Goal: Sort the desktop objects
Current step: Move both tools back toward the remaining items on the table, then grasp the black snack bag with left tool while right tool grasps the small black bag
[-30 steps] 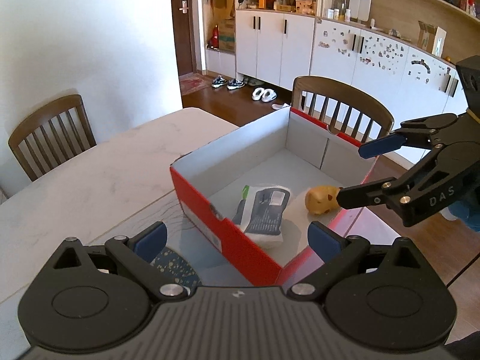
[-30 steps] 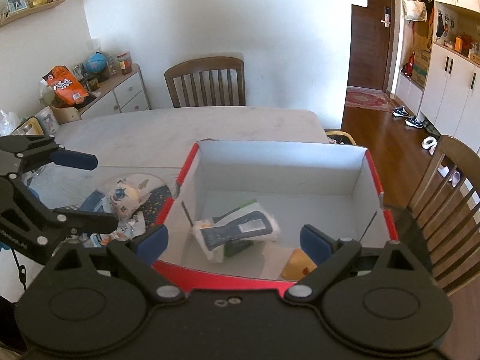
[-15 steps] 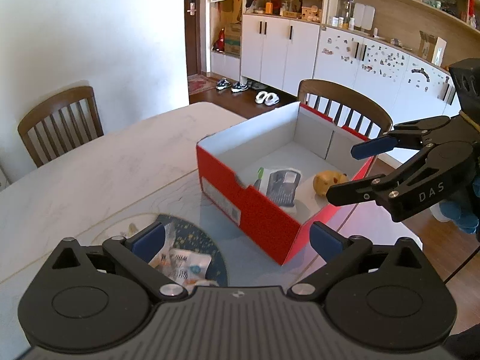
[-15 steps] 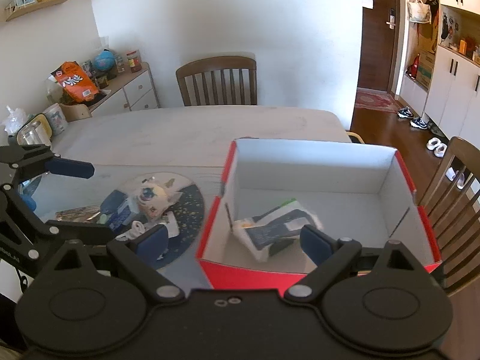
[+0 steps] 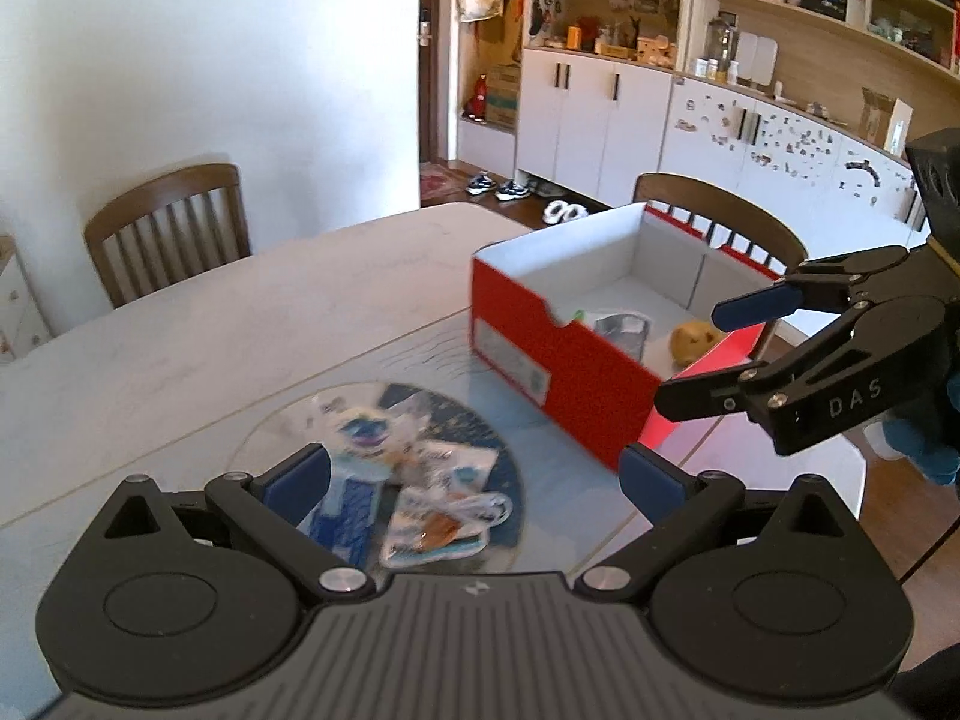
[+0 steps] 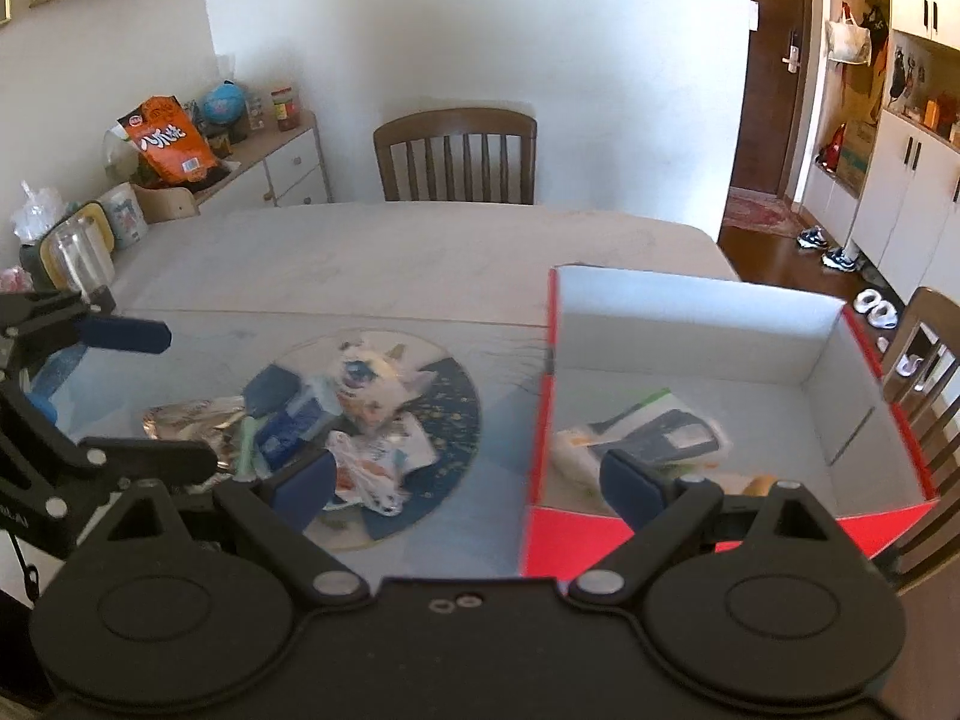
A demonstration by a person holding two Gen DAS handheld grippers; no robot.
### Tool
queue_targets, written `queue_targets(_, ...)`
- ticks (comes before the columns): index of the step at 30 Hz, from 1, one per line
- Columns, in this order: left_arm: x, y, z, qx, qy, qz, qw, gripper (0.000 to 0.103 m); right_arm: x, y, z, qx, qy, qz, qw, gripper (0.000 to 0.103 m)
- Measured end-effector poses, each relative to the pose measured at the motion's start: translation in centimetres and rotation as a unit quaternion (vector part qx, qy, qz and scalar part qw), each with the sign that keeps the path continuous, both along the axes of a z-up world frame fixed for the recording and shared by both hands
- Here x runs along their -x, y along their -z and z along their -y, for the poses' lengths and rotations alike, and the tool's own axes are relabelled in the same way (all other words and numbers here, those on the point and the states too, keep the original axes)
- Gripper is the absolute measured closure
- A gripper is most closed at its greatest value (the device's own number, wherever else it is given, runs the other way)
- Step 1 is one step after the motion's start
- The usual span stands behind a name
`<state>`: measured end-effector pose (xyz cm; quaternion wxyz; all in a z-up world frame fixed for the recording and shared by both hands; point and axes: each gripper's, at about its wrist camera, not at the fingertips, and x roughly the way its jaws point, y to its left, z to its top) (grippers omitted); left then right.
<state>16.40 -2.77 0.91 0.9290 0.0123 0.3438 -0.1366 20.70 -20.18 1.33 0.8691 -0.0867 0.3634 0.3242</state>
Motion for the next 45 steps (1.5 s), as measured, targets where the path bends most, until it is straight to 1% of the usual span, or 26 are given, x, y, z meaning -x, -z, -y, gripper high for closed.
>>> queue_targets(4, 1.2, 1.0, -2.0, 0.007, -0.012, -0.01, 0.9999, 0.0, 1.1, 0.6, -1.6, 0.008, -0.005, 0.003, 1.0, 0.008)
queue_targets(9, 2.8, 2.0, -4.3, 0.005, -0.037, -0.014, 0.9992, 0.0, 2.0, 1.3, -3.3, 0.009, -0.01, -0.005, 1.0, 0.008)
queue_targets(12, 3.7, 2.5, -5.4, -0.002, -0.048, -0.012, 0.9988, 0.0, 2.6, 1.7, -4.1, 0.011, -0.011, -0.01, 1.0, 0.008)
queue_targets(15, 4.4, 3.2, -6.3, -0.007, -0.051, -0.018, 0.9985, 0.0, 3.0, 2.0, -5.0, 0.009, -0.013, -0.014, 1.0, 0.008)
queue_targets(24, 5.2, 5.2, -8.8, -0.005, -0.066, -0.032, 0.9973, 0.001, 4.3, 2.9, -7.6, 0.011, -0.035, -0.02, 0.999, 0.008)
queue_targets(28, 5.6, 6.4, -9.1, -0.013, -0.058, -0.036, 0.9976, 0.001, 4.9, 3.3, -8.8, 0.013, -0.046, -0.028, 0.998, 0.01)
queue_targets(33, 6.0, 8.1, -9.4, -0.013, -0.04, -0.041, 0.9983, 0.001, 5.8, 4.2, -10.4, 0.019, -0.059, -0.039, 0.997, 0.01)
queue_targets(41, 6.3, 10.8, -10.3, -0.014, -0.016, -0.048, 0.9986, 0.001, 7.0, 6.5, -12.6, 0.031, -0.06, -0.066, 0.996, 0.013)
queue_targets(45, 6.3, 12.0, -11.0, -0.017, -0.008, -0.055, 0.9983, 0.006, 7.2, 7.6, -13.7, 0.036, -0.061, -0.079, 0.994, 0.015)
